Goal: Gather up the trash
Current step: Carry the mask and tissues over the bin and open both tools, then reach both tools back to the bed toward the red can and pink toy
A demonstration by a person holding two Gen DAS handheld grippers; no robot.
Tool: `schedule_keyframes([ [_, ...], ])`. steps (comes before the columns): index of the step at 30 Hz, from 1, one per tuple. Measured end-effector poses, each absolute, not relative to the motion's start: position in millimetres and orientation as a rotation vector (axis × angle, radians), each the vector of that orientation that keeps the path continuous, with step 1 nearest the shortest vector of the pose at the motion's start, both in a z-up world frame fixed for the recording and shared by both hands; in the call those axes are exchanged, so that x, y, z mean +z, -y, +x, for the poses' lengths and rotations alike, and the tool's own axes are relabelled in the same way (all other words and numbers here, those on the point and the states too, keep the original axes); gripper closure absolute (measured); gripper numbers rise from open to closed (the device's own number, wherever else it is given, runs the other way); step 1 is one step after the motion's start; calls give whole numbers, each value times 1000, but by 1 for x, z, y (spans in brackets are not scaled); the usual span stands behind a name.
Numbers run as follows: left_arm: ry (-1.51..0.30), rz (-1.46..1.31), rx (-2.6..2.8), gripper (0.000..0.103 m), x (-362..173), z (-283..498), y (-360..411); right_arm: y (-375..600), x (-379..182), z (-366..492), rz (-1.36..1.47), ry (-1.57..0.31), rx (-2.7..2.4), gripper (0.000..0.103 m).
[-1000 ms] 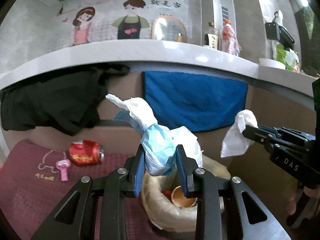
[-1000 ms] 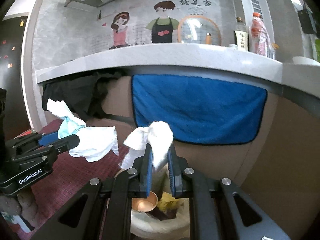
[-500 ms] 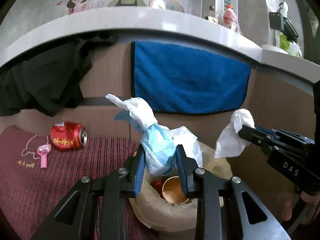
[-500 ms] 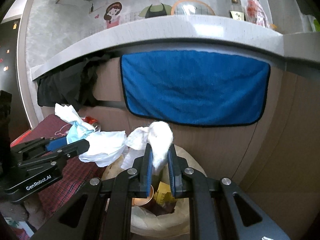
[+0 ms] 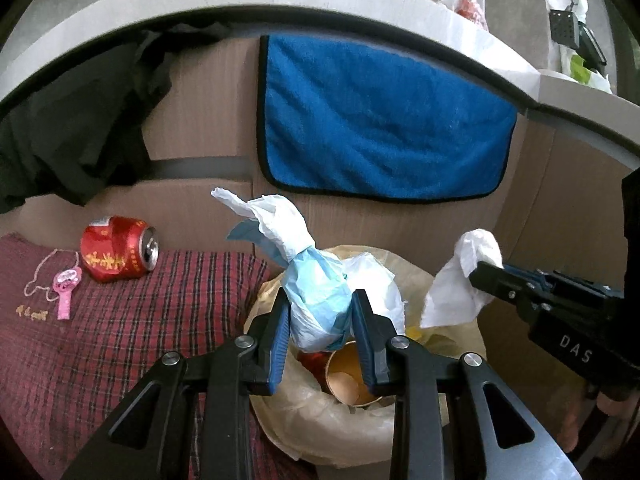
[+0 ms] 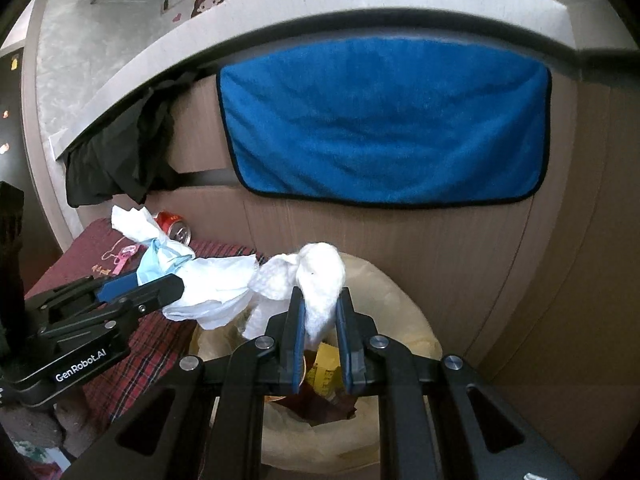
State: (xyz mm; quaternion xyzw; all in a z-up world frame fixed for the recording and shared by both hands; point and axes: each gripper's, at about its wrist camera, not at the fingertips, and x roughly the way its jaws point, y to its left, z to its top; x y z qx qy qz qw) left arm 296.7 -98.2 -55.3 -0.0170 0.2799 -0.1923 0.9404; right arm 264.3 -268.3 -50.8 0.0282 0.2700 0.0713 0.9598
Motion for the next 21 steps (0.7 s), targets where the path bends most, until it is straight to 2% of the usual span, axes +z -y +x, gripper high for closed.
schedule_keyframes([
  [2,-589,-49,-423,71,-58,301,99,268,-54,268,64,-553,145,88],
  [3,-600,-64,-443,67,-60,303,98,269,-55,269,69,-552,149,87],
  [4,-610,-72,-457,62,-61,305,97,270,-57,270,74,-553,146,83],
  [5,-620,-80,-466,60,-62,307,96,271,-58,271,77,-560,140,71],
  [6,-625,-91,-467,57,-62,309,94,272,-60,273,81,-571,129,64],
  [10,-652,-120,-478,52,-60,314,86,273,-65,275,97,-595,132,64],
  [17,-628,-120,-437,52,-52,309,63,270,-60,271,113,-592,140,64],
  [21,-601,-130,-372,52,-49,305,23,261,-49,265,108,-573,167,64],
])
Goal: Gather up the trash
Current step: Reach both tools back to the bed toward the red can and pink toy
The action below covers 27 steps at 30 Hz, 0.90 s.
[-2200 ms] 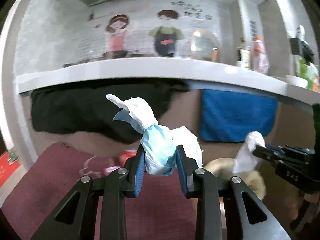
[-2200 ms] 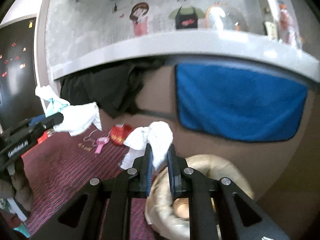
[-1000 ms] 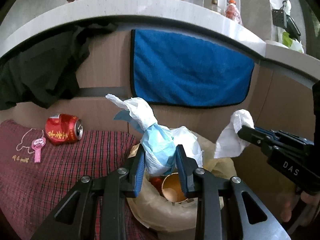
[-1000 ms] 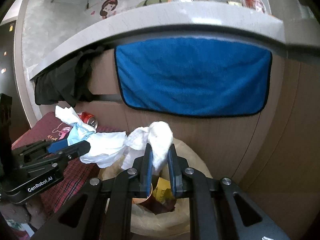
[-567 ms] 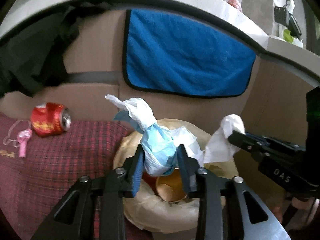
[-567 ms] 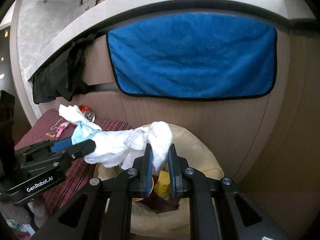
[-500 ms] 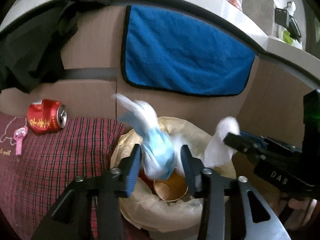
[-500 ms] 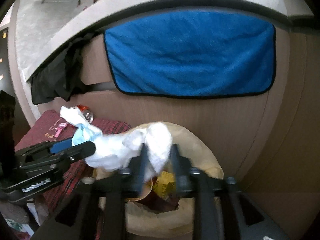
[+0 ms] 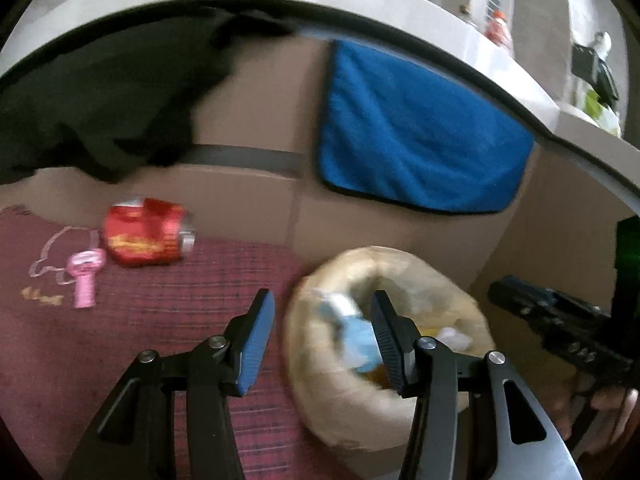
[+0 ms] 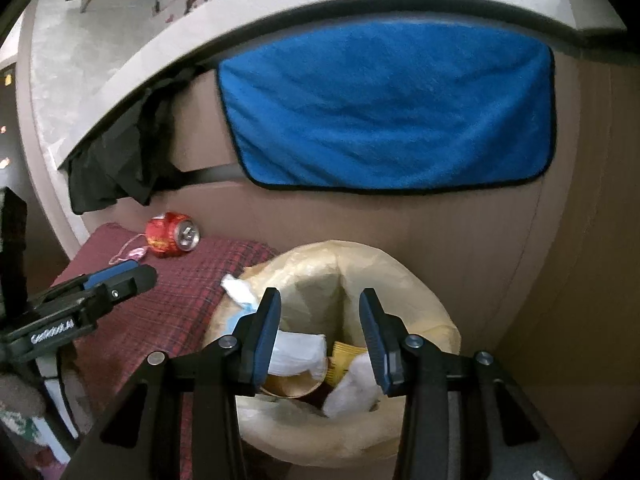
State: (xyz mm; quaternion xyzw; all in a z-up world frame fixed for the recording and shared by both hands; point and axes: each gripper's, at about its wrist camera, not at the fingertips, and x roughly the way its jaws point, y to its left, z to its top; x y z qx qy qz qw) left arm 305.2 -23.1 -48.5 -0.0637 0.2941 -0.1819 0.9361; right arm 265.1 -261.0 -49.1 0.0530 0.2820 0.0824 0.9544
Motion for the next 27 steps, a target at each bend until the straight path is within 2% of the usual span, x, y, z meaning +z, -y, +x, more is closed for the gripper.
schedule_keyframes([
  [8,-614,-203,-142,50,-64,327,-105,216,-41,269,83,-563,245,64],
  [13,-712,-348,-65,50,-95,369,-168,174,-47,283,63,-585,302,64],
  [18,-826,-370,-47,50,-119,431,-183,130,-58,308,29,-626,362,64],
  [25,-860,-307,-67,50,-133,459,-176,108,-78,342,34,-693,369,64],
  [26,-868,-295,-75,53,-133,458,-176,107,-79,345,36,-698,367,64],
  [27,-876,-280,-67,60,-133,455,-177,103,-81,351,40,-706,367,64],
])
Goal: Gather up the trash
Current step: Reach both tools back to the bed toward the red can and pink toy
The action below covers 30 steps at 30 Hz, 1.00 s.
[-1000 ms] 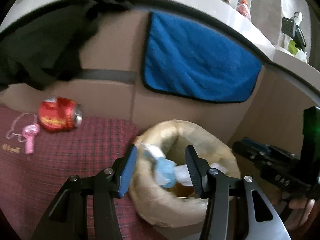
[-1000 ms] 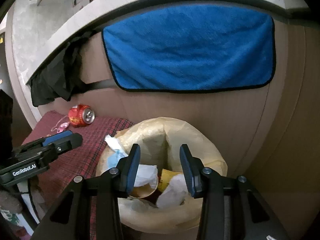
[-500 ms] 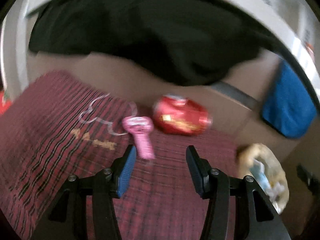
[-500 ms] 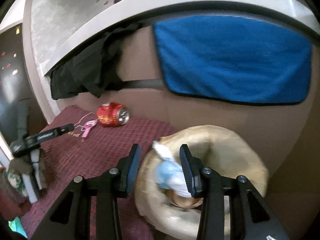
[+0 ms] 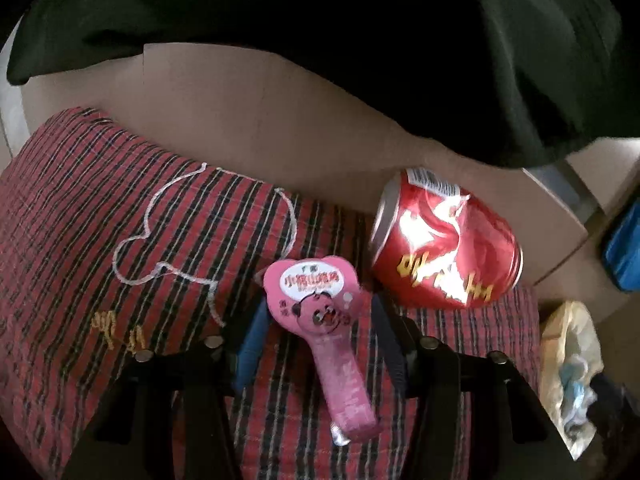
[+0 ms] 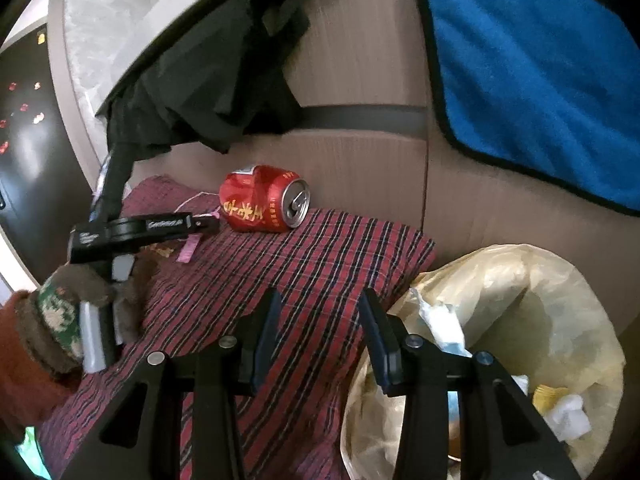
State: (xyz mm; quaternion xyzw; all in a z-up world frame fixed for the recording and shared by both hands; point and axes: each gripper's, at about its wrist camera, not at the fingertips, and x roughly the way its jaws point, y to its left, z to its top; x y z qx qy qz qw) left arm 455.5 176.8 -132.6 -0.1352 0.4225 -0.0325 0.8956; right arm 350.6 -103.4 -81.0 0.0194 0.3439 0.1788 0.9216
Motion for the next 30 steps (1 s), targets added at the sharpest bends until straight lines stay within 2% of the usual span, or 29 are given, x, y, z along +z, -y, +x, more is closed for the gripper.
schedule_keyframes([
  [1,-882,-276,-66,67,-132,453,-178,101,-81,354,41,-709,369,64],
  [2,-883,-282,-78,69,-129,447,-180,97,-81,358,41,-710,371,64],
  [4,-906,-297,-119,80,-126,433,-187,85,-79,367,30,-705,376,64],
  [8,-894,-236,-133,84,-113,384,-202,61,-73,383,-8,-686,386,64],
  [15,-856,-272,-117,84,-116,323,-244,13,-65,431,-84,-621,367,64],
  [21,-808,-346,-93,80,-128,316,-263,-11,-81,471,-145,-665,286,64],
  [26,-781,-384,-85,75,-128,316,-276,-25,-84,454,-126,-741,434,64],
  [30,-771,-409,-80,74,-128,314,-283,-59,-77,416,-281,-746,615,66],
])
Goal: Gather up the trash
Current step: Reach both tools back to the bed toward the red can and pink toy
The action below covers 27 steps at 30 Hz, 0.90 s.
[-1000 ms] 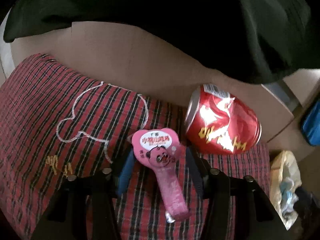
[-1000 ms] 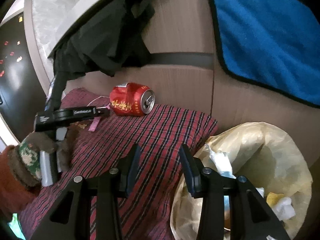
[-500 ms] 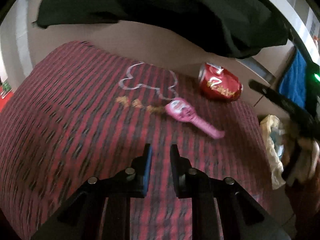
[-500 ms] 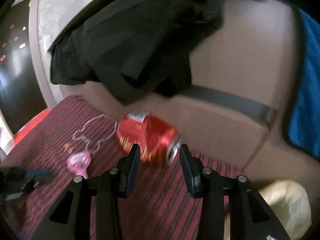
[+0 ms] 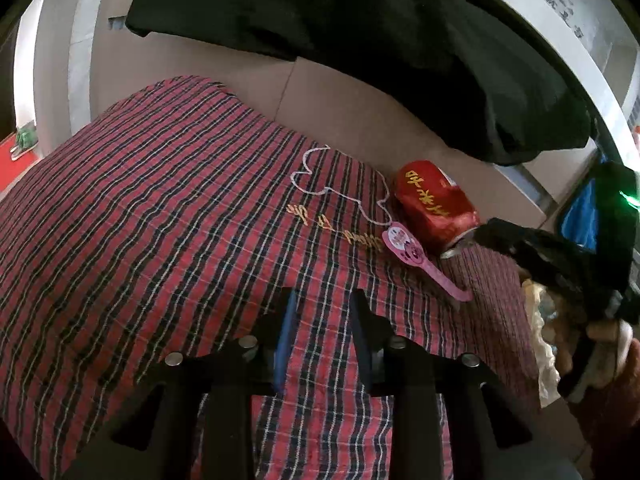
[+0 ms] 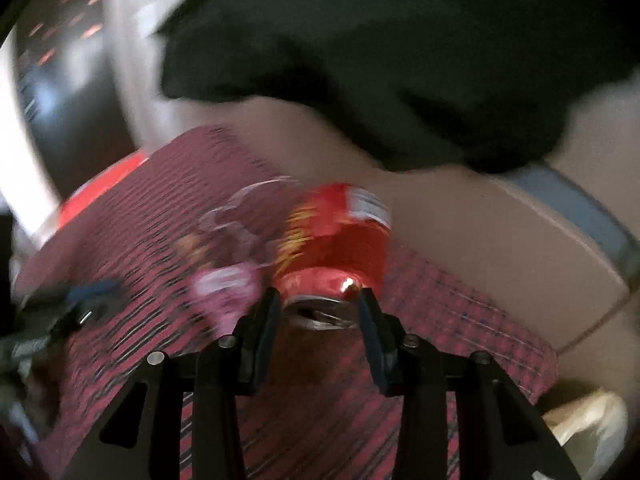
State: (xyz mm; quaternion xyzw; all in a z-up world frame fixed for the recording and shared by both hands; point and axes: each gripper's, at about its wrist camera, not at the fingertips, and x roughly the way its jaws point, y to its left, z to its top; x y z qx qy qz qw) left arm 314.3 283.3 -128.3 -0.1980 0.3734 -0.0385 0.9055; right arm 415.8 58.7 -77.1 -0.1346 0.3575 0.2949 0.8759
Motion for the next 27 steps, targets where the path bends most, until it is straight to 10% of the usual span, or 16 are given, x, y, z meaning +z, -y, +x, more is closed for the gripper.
schedule_keyframes([
  [12,-724,-494,-125,62,-115,305,-293,-72,-85,474,-226,-716,380,65],
  [20,-706,-529,-119,60,-102,305,-303,-48,-108,476,138,-822,559,43],
  [27,-718,-488,-79,60,-96,296,-300,-79,-115,466,46,-859,665,49],
])
